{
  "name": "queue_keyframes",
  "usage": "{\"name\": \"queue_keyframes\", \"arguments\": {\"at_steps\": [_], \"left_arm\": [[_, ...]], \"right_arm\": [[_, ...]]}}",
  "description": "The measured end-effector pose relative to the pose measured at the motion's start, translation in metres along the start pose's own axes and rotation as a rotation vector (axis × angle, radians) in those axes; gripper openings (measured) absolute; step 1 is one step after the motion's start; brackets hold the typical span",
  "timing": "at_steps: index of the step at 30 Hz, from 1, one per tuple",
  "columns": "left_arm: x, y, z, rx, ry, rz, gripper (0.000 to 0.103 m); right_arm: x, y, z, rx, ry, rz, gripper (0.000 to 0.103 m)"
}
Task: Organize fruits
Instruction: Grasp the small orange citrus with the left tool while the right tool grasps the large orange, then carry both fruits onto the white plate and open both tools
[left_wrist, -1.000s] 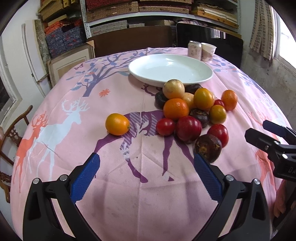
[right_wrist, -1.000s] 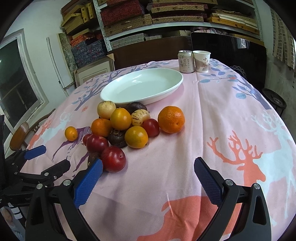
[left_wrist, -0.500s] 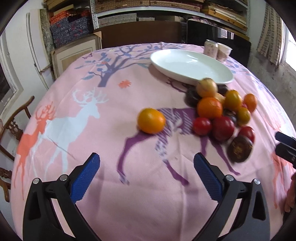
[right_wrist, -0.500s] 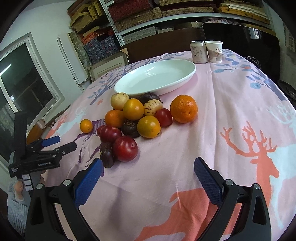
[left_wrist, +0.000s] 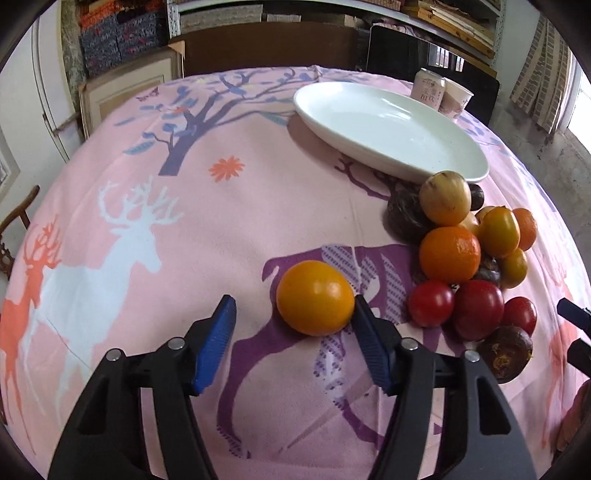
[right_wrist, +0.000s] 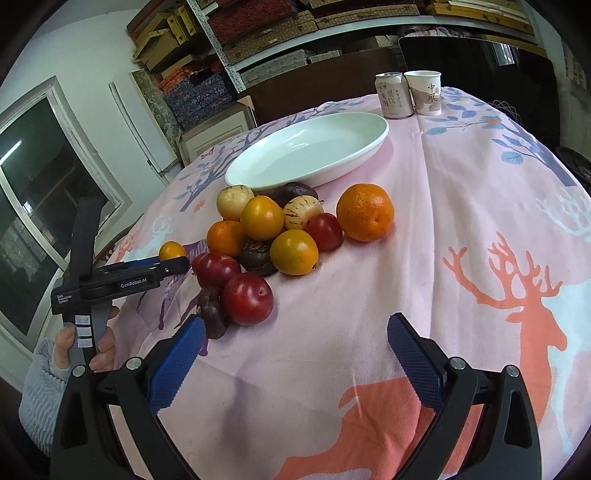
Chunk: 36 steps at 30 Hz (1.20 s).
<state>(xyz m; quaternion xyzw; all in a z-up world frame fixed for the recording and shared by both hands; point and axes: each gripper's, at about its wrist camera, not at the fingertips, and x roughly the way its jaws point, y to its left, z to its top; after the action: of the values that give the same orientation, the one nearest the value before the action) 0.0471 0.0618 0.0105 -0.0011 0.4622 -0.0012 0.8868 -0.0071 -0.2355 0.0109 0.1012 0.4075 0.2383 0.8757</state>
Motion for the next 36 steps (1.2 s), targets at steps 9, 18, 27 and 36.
{"name": "queue_keyframes", "arguments": {"at_steps": [9,18,27,36], "left_arm": [[0.004,-0.008,0.004,0.042,-0.01,-0.027,0.045],[0.003,-0.002,0.002,0.028,-0.014,-0.061,0.043],[-0.011,-0.001,0.006,0.003,-0.055,-0.091,0.038],[-0.028,-0.001,0.011,0.02,-0.07,-0.082,0.034]], "right_arm": [[0.009,-0.008,0.053,-0.06,0.003,-0.097,0.083],[0.06,-0.044,0.074,0.054,0.072,-0.067,0.069],[0.057,-0.057,0.073,0.132,0.061,0.027,0.047],[0.039,-0.043,0.075,0.071,0.014,-0.003,0.047]]}}
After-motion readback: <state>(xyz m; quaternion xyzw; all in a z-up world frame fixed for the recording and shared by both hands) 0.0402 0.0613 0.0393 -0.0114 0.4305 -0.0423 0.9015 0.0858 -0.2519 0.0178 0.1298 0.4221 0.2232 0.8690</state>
